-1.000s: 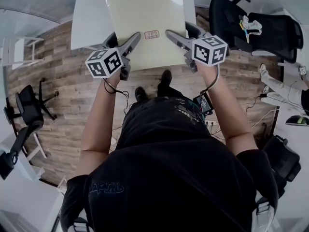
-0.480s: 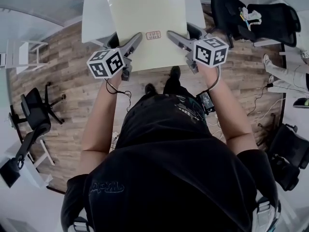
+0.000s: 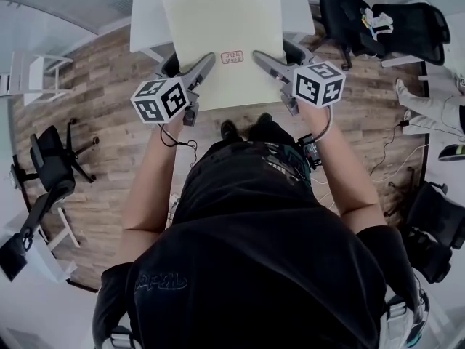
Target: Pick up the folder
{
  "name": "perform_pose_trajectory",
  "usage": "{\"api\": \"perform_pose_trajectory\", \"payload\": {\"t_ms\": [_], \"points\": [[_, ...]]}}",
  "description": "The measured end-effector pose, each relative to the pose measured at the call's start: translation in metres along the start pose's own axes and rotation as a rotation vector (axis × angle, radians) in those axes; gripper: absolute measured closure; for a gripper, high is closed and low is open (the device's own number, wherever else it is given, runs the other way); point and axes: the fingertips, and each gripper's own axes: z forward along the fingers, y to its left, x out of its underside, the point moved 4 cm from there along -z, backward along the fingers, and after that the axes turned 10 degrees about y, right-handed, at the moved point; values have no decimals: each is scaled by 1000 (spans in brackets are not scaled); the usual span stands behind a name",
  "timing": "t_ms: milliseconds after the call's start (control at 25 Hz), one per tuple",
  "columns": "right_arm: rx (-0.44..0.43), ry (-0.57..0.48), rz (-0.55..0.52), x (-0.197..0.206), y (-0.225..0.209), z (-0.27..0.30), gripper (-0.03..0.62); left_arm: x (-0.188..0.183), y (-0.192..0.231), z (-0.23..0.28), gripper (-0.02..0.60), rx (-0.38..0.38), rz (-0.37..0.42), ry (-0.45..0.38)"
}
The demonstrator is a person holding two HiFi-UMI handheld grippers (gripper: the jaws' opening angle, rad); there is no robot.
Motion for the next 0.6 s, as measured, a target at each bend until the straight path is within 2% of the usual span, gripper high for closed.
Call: {"api": "perform_pose_trajectory", "payload": {"t_ms": [480, 600], "points": [[-33, 23, -25, -1, 5, -8, 233, 5, -13, -12, 161, -39, -12, -21], [-48, 27, -40, 12, 4, -32, 233, 21, -39, -16, 161, -53, -14, -31]]}}
